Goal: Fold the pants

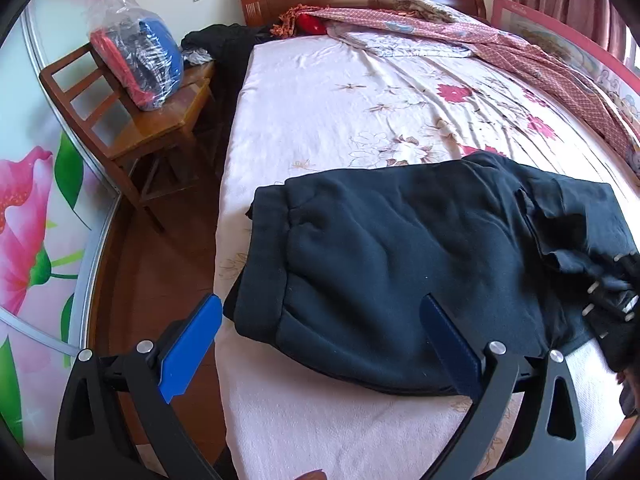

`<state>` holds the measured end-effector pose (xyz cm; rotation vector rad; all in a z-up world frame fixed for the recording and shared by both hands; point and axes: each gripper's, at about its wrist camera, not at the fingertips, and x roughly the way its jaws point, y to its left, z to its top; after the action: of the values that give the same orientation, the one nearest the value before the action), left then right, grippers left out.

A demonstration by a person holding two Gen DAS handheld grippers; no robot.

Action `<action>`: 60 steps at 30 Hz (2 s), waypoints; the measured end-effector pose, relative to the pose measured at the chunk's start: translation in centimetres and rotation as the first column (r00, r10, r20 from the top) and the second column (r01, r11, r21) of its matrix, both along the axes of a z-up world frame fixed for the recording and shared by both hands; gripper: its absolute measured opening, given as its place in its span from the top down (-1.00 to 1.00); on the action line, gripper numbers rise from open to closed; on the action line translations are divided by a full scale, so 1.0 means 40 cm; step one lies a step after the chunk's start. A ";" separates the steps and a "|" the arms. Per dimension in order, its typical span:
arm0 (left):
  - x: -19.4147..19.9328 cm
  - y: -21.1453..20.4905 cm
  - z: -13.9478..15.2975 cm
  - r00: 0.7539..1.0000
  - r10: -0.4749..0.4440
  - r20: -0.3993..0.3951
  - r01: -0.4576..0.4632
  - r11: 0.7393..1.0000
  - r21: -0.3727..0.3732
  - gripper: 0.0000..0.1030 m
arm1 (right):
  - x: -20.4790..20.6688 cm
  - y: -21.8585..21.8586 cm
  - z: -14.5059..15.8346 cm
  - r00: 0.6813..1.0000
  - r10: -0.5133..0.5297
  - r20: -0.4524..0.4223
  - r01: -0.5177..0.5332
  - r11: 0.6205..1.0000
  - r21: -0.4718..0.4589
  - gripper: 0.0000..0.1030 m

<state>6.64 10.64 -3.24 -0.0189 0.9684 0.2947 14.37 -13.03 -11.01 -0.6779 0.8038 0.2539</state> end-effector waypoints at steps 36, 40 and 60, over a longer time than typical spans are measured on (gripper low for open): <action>-0.012 0.070 -0.031 0.998 0.069 -0.010 -0.069 0.998 -0.004 -0.96 | 0.027 -0.022 0.046 0.975 0.213 -0.062 -0.204 0.970 0.131 -0.08; -0.014 0.066 -0.029 0.998 0.059 -0.009 -0.059 0.998 0.012 -0.96 | 0.030 -0.017 0.071 0.973 0.218 -0.079 -0.200 0.961 0.190 0.91; -0.049 0.118 0.004 0.989 0.146 0.000 -0.146 0.985 0.091 -0.96 | -0.026 -0.018 0.080 0.968 0.224 -0.117 -0.198 0.960 0.199 0.13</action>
<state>4.68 15.34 -3.07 -0.0056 0.9606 0.4742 13.32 -13.75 -7.81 -0.5735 0.8279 0.5695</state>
